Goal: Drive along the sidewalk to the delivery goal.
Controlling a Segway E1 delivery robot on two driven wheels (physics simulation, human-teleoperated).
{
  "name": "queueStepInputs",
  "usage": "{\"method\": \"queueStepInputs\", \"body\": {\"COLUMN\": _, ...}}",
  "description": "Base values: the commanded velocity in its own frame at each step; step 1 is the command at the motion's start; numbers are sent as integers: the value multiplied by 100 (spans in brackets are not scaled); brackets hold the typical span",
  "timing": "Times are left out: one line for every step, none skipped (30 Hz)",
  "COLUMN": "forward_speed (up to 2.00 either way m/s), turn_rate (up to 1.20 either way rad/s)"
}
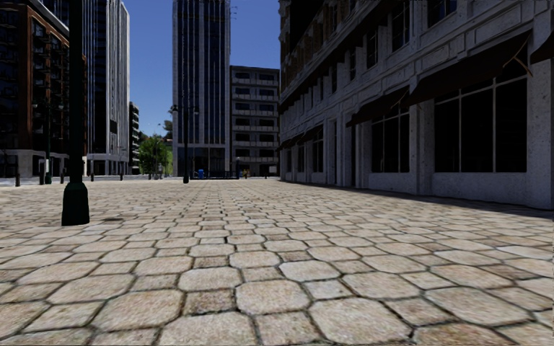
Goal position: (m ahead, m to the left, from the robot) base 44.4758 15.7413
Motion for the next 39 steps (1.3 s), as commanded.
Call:
{"method": "queueStepInputs", "body": {"forward_speed": 0, "turn_rate": 0}}
{"method": "queueStepInputs", "body": {"forward_speed": 0, "turn_rate": 0}}
{"method": "queueStepInputs", "body": {"forward_speed": 0, "turn_rate": 0}}
{"method": "queueStepInputs", "body": {"forward_speed": 0, "turn_rate": 0}}
{"method": "queueStepInputs", "body": {"forward_speed": 0, "turn_rate": 0}}
{"method": "queueStepInputs", "body": {"forward_speed": 0, "turn_rate": 0}}
{"method": "queueStepInputs", "body": {"forward_speed": 0, "turn_rate": 0}}
{"method": "queueStepInputs", "body": {"forward_speed": 0, "turn_rate": 0}}
{"method": "queueStepInputs", "body": {"forward_speed": 0, "turn_rate": 0}}
{"method": "queueStepInputs", "body": {"forward_speed": 12, "turn_rate": 0}}
{"method": "queueStepInputs", "body": {"forward_speed": 128, "turn_rate": 0}}
{"method": "queueStepInputs", "body": {"forward_speed": 162, "turn_rate": 0}}
{"method": "queueStepInputs", "body": {"forward_speed": 189, "turn_rate": 0}}
{"method": "queueStepInputs", "body": {"forward_speed": 200, "turn_rate": 0}}
{"method": "queueStepInputs", "body": {"forward_speed": 200, "turn_rate": 0}}
{"method": "queueStepInputs", "body": {"forward_speed": 200, "turn_rate": 0}}
{"method": "queueStepInputs", "body": {"forward_speed": 200, "turn_rate": 0}}
{"method": "queueStepInputs", "body": {"forward_speed": 200, "turn_rate": 0}}
{"method": "queueStepInputs", "body": {"forward_speed": 200, "turn_rate": 0}}
{"method": "queueStepInputs", "body": {"forward_speed": 200, "turn_rate": 0}}
{"method": "queueStepInputs", "body": {"forward_speed": 200, "turn_rate": 0}}
{"method": "queueStepInputs", "body": {"forward_speed": 200, "turn_rate": 0}}
{"method": "queueStepInputs", "body": {"forward_speed": 200, "turn_rate": 0}}
{"method": "queueStepInputs", "body": {"forward_speed": 200, "turn_rate": 0}}
{"method": "queueStepInputs", "body": {"forward_speed": 200, "turn_rate": 0}}
{"method": "queueStepInputs", "body": {"forward_speed": 200, "turn_rate": 0}}
{"method": "queueStepInputs", "body": {"forward_speed": 200, "turn_rate": 0}}
{"method": "queueStepInputs", "body": {"forward_speed": 200, "turn_rate": 0}}
{"method": "queueStepInputs", "body": {"forward_speed": 200, "turn_rate": 0}}
{"method": "queueStepInputs", "body": {"forward_speed": 200, "turn_rate": 0}}
{"method": "queueStepInputs", "body": {"forward_speed": 200, "turn_rate": 0}}
{"method": "queueStepInputs", "body": {"forward_speed": 200, "turn_rate": 0}}
{"method": "queueStepInputs", "body": {"forward_speed": 200, "turn_rate": 0}}
{"method": "queueStepInputs", "body": {"forward_speed": 200, "turn_rate": 0}}
{"method": "queueStepInputs", "body": {"forward_speed": 200, "turn_rate": 0}}
{"method": "queueStepInputs", "body": {"forward_speed": 200, "turn_rate": 0}}
{"method": "queueStepInputs", "body": {"forward_speed": 200, "turn_rate": 0}}
{"method": "queueStepInputs", "body": {"forward_speed": 200, "turn_rate": 0}}
{"method": "queueStepInputs", "body": {"forward_speed": 200, "turn_rate": 0}}
